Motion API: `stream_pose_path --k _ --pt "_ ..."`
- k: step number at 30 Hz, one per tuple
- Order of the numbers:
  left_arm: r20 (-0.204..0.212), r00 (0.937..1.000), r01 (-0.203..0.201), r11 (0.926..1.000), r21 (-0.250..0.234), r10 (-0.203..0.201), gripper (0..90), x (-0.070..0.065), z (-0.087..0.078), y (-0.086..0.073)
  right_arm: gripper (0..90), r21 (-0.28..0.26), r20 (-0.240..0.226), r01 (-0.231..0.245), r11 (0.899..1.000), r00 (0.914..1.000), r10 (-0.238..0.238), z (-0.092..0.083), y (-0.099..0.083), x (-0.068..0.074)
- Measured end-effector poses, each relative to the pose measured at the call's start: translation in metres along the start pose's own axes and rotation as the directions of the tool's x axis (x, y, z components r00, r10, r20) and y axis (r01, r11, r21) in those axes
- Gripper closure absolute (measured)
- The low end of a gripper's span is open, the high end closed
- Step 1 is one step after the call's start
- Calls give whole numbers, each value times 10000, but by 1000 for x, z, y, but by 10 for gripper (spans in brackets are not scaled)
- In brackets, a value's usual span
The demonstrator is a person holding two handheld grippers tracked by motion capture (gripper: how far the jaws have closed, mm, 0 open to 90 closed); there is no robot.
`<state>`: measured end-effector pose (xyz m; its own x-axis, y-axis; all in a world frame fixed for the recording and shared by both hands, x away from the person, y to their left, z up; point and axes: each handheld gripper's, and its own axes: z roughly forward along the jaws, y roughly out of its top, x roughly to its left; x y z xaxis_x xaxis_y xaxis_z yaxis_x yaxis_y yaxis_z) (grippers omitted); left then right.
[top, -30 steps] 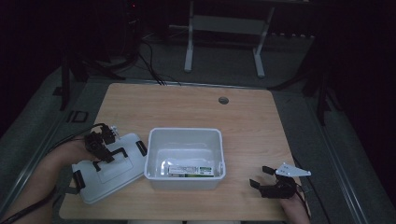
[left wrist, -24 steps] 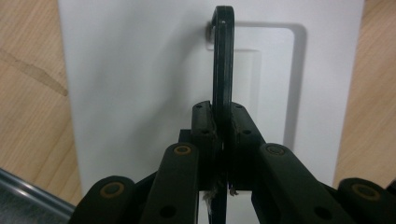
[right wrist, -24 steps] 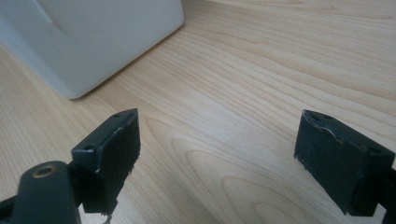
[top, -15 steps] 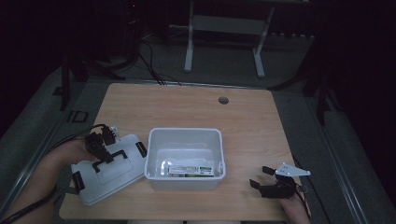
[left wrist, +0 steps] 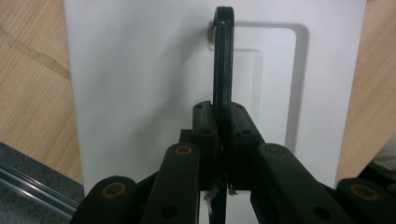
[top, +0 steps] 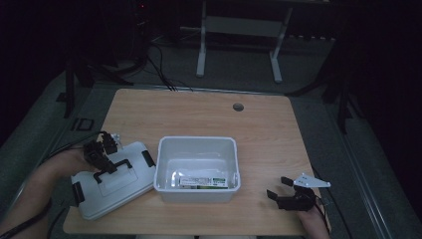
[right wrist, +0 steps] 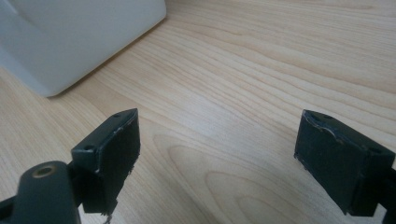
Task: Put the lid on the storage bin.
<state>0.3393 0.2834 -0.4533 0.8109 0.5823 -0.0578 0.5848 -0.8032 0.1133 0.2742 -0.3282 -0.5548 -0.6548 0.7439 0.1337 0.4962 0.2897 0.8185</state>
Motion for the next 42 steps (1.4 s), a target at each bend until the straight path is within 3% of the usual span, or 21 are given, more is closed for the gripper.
stream_pose_path --k 24,32,42 --pt "-499 9987 -155 9995 -281 141 834 -14 -58 -15 140 7 28 -43 10000 10000 43 0 1 0" --pt "-740 9972 -211 9951 -964 139 834 -17 -89 -18 140 28 5 -48 10000 10000 48 0 0 1" --pt "-1029 9940 -503 9910 -1240 376 834 -27 -116 -16 140 13 -15 -28 10000 10000 28 0 0 1"
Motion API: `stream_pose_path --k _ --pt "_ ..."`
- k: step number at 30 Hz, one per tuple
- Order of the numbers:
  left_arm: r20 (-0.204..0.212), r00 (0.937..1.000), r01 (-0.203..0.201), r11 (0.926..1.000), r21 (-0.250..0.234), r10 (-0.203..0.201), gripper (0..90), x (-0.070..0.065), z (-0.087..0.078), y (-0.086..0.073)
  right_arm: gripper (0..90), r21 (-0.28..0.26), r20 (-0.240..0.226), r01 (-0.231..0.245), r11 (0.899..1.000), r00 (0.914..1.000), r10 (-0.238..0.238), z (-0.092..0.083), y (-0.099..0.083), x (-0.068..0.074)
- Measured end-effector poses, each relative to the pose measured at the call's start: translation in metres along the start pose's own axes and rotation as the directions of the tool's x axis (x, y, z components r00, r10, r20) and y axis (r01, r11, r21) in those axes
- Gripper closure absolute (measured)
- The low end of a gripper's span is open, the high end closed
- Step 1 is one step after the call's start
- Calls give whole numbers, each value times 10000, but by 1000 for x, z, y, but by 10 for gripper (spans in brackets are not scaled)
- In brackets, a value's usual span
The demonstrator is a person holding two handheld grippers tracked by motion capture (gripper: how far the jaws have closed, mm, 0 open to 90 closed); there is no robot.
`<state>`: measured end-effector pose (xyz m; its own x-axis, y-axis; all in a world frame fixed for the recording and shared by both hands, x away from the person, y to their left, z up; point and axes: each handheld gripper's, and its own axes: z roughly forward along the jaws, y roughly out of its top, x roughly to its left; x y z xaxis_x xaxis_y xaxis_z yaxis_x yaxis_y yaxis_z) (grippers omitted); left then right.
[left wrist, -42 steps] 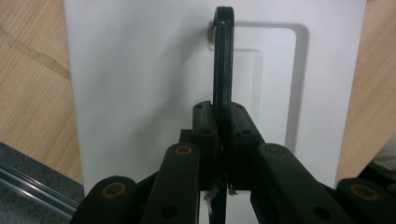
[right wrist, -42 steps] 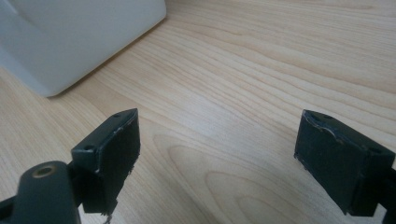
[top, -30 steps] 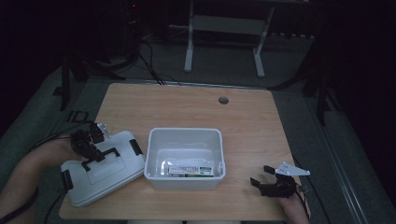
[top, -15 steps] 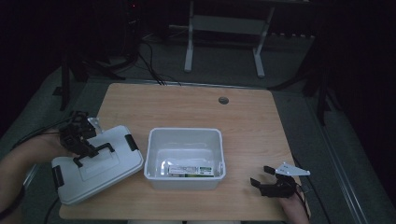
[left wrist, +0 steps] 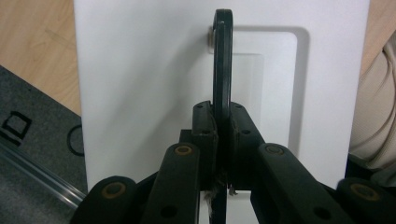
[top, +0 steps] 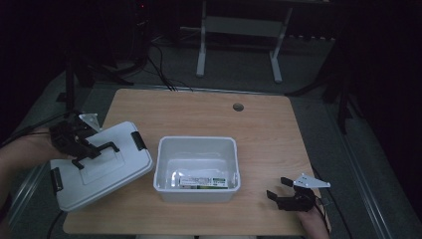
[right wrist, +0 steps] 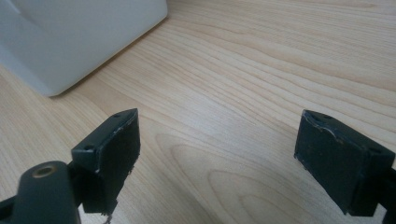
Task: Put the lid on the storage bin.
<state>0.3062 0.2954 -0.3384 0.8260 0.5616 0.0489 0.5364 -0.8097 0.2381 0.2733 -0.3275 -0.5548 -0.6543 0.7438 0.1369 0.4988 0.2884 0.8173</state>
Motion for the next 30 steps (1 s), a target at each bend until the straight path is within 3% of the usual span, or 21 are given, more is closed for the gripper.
stream_pose_path --k 13,19,30 --pt "-172 9958 -903 9959 -87 901 834 -18 -10 30 140 64 -25 27 10000 10000 -27 1 0 1" --pt "-210 9879 -1540 9877 -251 1535 834 -31 -13 47 140 61 -23 10 10000 10000 -10 1 1 1" --pt "29 9742 -2254 9740 -222 2255 834 -47 -5 86 140 22 -95 55 10000 9999 -55 1 1 2"
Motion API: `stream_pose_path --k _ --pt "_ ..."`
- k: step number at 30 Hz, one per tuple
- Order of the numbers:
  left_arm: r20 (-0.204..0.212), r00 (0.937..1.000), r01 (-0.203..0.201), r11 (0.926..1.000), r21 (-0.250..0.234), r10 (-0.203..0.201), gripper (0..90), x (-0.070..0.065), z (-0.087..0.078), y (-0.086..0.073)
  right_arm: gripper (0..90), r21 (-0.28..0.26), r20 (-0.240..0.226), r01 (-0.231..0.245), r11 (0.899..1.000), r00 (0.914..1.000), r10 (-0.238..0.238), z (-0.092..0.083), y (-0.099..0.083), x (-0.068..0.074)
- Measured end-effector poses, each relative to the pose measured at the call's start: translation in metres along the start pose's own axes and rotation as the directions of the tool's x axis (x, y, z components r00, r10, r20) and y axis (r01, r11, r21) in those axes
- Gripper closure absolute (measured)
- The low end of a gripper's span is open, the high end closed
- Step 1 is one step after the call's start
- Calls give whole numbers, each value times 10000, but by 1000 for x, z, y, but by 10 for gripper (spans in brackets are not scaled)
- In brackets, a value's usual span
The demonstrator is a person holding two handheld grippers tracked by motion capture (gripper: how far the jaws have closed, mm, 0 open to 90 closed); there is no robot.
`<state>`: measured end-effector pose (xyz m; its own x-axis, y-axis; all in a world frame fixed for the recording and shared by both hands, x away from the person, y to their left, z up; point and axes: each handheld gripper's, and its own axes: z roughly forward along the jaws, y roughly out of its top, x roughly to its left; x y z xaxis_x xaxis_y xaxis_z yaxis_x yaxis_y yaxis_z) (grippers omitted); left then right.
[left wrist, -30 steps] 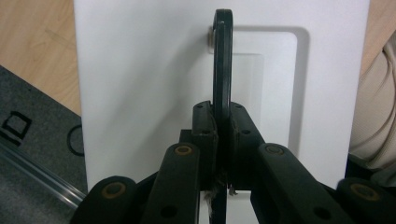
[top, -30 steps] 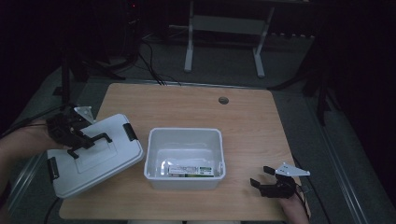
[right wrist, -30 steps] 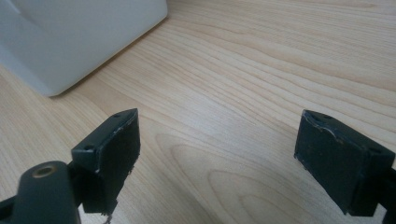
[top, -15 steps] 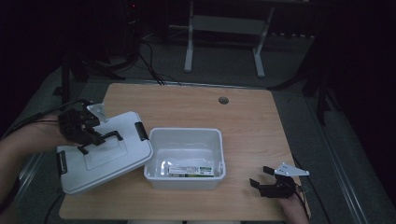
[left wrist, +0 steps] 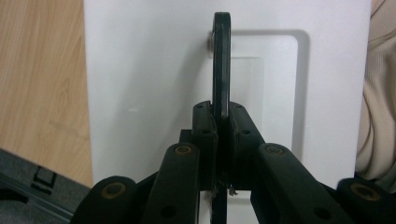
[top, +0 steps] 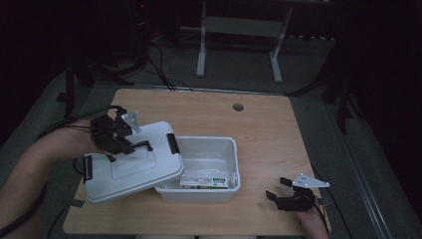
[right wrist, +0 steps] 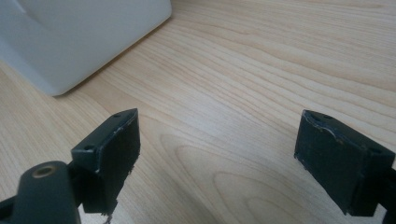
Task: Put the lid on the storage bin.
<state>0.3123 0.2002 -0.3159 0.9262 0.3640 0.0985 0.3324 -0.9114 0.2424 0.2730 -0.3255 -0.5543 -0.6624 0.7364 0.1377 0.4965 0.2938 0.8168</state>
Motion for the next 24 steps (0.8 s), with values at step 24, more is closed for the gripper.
stream_pose_path --k 24 --pt "278 9924 -1193 9928 -102 1195 834 -13 20 67 140 21 -122 -42 10000 9999 43 0 -1 0"
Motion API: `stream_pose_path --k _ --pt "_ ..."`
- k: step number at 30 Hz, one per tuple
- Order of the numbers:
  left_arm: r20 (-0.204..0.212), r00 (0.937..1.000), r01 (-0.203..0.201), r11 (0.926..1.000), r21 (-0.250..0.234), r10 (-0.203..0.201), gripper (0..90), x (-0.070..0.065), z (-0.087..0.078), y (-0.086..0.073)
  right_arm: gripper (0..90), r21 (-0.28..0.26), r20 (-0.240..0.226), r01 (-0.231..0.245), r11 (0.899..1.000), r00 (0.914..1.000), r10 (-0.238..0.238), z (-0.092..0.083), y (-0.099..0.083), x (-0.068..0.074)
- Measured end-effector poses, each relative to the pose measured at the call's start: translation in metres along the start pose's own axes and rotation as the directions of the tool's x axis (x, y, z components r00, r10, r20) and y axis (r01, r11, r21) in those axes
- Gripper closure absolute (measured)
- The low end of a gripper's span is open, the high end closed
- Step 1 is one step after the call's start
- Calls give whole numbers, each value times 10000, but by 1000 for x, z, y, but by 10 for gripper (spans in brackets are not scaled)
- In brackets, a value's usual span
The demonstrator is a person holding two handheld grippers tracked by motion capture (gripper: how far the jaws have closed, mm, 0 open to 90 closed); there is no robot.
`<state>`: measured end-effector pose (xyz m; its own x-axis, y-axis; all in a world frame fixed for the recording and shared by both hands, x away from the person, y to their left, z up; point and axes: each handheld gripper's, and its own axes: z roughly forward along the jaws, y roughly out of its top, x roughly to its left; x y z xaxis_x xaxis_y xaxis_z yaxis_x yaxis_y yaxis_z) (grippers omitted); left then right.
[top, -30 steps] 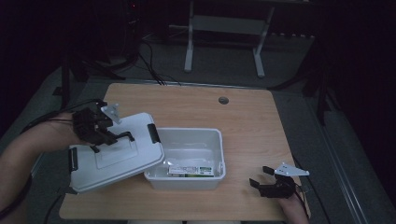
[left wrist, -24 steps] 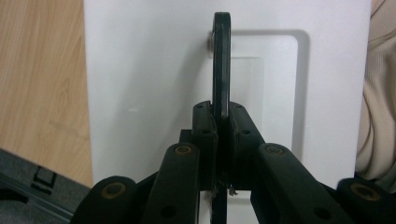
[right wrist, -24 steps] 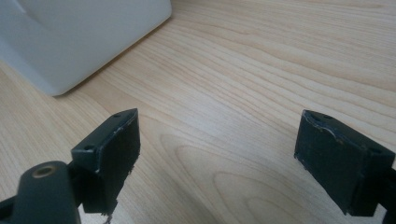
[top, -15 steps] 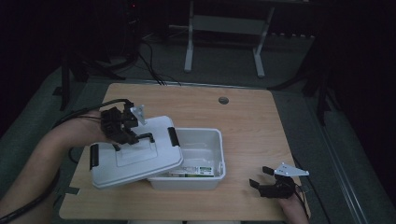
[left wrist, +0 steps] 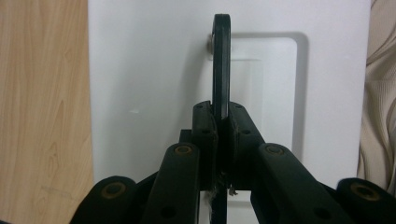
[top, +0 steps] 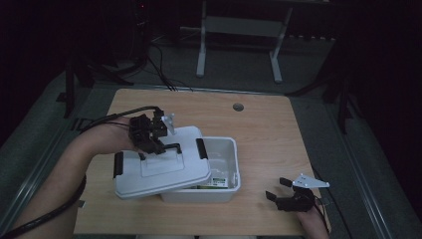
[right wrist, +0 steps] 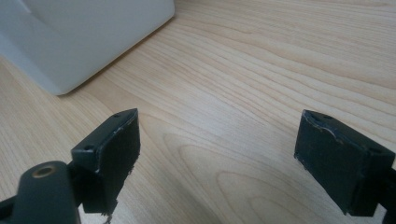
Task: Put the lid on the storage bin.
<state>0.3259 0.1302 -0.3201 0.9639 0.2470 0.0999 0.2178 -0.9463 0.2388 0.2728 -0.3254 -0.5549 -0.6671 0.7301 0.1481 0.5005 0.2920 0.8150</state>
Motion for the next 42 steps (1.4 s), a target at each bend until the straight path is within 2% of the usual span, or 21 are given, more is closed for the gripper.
stream_pose_path --k 9,10,14,23,26,28,31,34,36,38,41,42 --pt "36 9995 -321 9995 0 321 834 -4 3 22 140 32 -45 -13 10000 10000 13 0 -1 -1" --pt "-25 9988 -493 9988 20 493 834 -5 3 25 140 29 -62 -24 10000 10000 24 0 -1 -1" --pt "29 9979 -641 9976 -246 642 834 -6 6 36 140 -46 -129 -90 9999 9999 90 -1 -1 -2" --pt "93 9929 -1185 9928 -172 1187 834 -10 17 63 140 -72 -183 -170 9998 9997 169 -2 -2 -3" --pt "-64 9909 -1343 9904 -340 1341 833 -11 20 72 140 -90 -200 -150 9998 9997 148 -2 -2 -3" --pt "-27 9908 -1352 9894 -530 1352 833 -10 23 76 140 -117 -217 -178 9998 9996 175 -2 -2 -3" --pt "128 9896 -1424 9884 -524 1433 833 -11 27 81 140 -129 -219 -178 9998 9996 175 -3 -2 -3" --pt "95 9881 -1532 9876 -353 1536 833 -11 33 85 140 -116 -227 -169 9998 9996 167 -3 -2 -3" --pt "157 9893 -1446 9891 -272 1450 833 -10 36 86 140 -150 -241 -179 9997 9996 175 -3 -2 -3" --pt "93 9885 -1503 9882 -311 1506 833 -10 40 86 140 -122 -246 -149 9998 9996 146 -3 -2 -3" --pt "311 9884 -1475 9882 -414 1488 833 -10 44 86 140 -99 -243 -128 9999 9996 126 -2 -2 -3" --pt "271 9871 -1568 9868 -415 1580 832 -10 45 87 140 -105 -250 -138 9998 9996 136 -2 -2 -3"
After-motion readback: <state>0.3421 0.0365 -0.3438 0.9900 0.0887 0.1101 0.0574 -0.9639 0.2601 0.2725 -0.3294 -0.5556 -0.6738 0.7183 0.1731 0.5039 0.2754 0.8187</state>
